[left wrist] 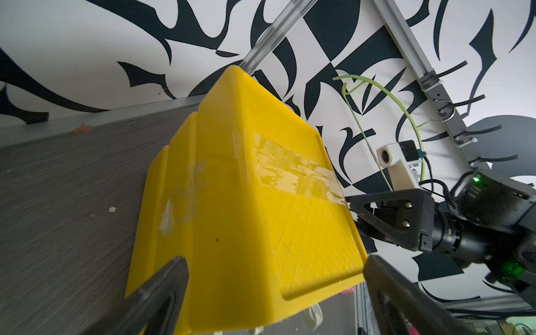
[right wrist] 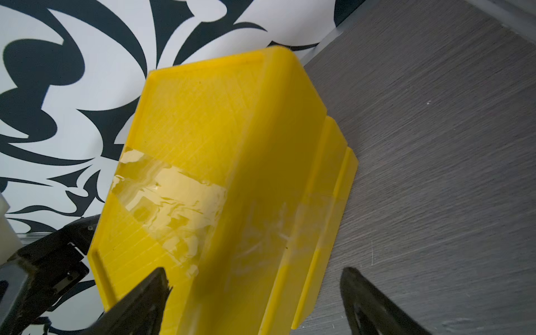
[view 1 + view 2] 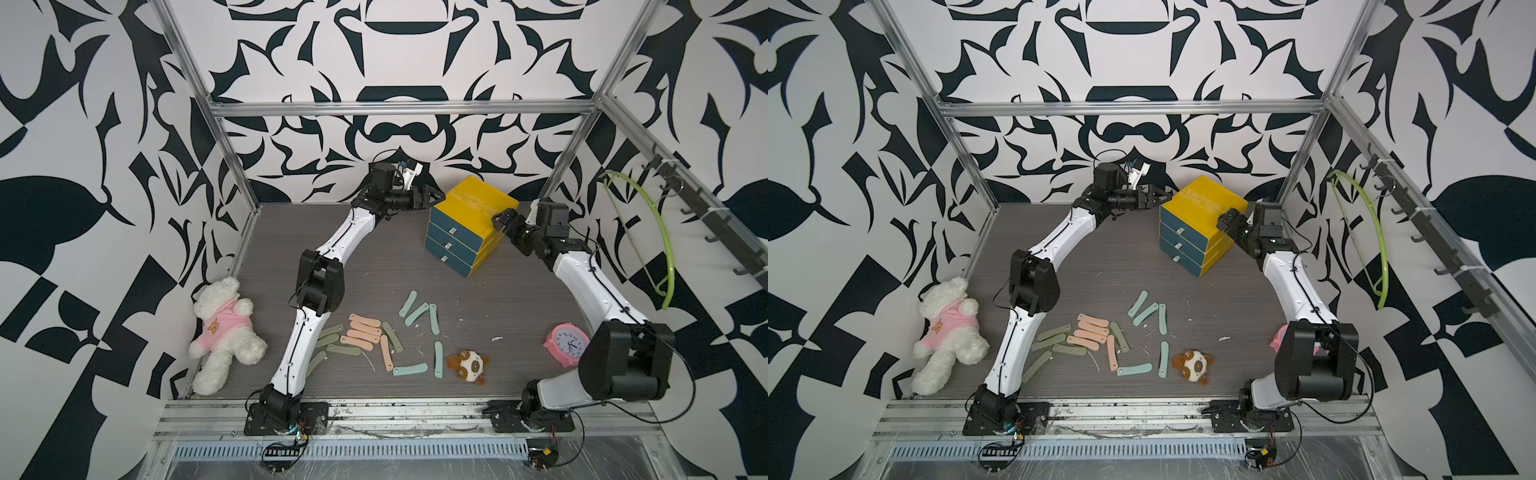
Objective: Place the fruit knives into the drawer by color
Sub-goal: Move the storage box to the center of the board.
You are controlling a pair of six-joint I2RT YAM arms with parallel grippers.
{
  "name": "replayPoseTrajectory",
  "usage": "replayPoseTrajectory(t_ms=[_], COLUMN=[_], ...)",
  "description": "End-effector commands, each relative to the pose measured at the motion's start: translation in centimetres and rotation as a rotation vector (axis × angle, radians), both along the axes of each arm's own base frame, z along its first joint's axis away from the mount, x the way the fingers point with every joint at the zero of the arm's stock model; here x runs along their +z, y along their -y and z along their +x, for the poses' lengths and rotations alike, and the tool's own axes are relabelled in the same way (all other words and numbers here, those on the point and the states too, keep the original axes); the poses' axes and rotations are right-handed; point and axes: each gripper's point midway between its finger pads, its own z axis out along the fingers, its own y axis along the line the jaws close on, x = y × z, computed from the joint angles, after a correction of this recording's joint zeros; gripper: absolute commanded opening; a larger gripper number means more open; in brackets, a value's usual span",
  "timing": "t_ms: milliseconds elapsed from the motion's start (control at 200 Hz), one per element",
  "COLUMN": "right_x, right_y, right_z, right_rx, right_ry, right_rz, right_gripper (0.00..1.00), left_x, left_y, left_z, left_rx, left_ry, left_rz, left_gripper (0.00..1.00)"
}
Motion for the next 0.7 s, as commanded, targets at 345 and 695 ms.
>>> replayPoseTrajectory(t_ms=[345,695], right_x=[2.0,1.0], right_y=[-3.8,-10.7], right_z=[2.9,4.2], right_rx=[0.194,0.350], right_ry=[0.081,0.067], right_rz=[0.041,0.033], right_gripper=[0.91,0.88], left_x=[-0.1,-0.6], left_y=[1.9,-0.8], left_z=[-3.7,-6.3], left_rx=[-0.162,-0.077], left_ry=[-0.005,0.021], left_rz=[-0.036,0.031], left_gripper=[0.93,0.88])
